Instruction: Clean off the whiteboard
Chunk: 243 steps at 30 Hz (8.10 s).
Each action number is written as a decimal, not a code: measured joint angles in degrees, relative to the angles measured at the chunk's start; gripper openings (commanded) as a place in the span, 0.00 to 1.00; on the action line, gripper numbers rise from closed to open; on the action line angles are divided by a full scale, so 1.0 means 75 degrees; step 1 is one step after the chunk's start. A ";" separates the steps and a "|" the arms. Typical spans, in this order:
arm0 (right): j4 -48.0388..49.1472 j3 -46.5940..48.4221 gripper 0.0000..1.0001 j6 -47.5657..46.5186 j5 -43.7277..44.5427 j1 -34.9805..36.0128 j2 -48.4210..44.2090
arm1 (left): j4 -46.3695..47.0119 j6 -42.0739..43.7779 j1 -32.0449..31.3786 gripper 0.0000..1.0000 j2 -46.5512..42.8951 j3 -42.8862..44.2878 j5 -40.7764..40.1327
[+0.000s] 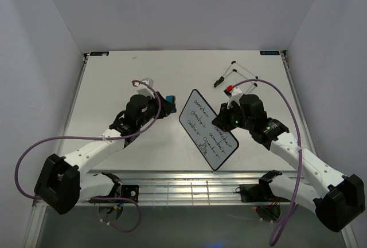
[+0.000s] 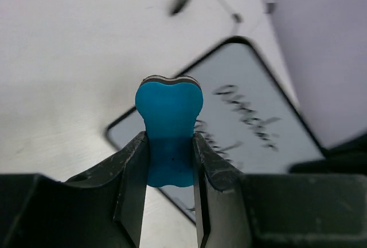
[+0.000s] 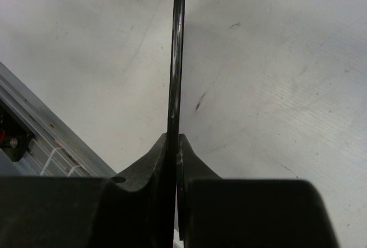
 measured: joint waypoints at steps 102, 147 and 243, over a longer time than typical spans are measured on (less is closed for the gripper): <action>0.0434 -0.0254 0.08 0.0691 -0.0434 -0.0353 -0.0020 | 0.6155 -0.0606 -0.2908 0.00 0.3013 -0.0956 -0.1664; 0.0921 -0.0560 0.08 0.1131 -0.0428 -0.0545 -0.0064 | 0.6426 -0.0332 -0.3587 0.00 0.3112 -0.1026 -0.1317; 0.1845 -0.0335 0.08 0.2020 -0.0603 -0.0364 0.0761 | 0.3984 0.1539 -0.5015 0.00 0.2130 -0.0484 -0.1784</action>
